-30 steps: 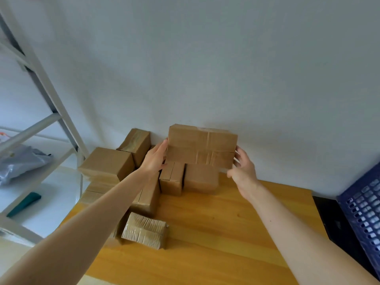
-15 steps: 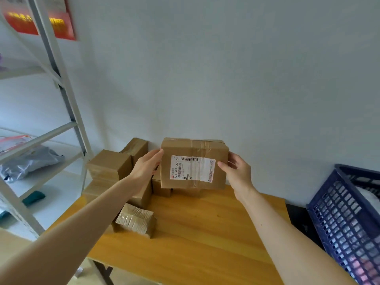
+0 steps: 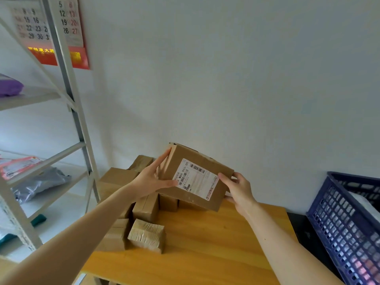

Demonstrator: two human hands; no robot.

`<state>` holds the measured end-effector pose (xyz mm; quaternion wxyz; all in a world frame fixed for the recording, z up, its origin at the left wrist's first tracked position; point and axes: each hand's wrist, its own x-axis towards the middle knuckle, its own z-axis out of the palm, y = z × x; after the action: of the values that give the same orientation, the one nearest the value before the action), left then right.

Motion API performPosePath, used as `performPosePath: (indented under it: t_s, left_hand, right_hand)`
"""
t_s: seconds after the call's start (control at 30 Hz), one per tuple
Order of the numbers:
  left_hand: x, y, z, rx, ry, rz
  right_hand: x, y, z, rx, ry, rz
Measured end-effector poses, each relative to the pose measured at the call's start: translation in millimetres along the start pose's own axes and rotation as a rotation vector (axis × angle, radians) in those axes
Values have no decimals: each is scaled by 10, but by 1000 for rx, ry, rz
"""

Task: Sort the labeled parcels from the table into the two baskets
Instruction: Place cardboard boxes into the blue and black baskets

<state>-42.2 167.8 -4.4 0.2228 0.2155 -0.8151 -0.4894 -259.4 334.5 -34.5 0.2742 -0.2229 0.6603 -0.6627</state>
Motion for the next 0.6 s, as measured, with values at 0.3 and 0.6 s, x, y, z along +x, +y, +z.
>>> performPosePath:
  t_s: [0.3, 0.6]
  left_hand:
    - [-31, -189, -358, -124, -23, -149]
    - [-15, -158, -526, 233, -337, -46]
  right_hand:
    - [-280, 13, 199, -220, -12, -76]
    - [-448, 23, 253, -581, -299, -16]
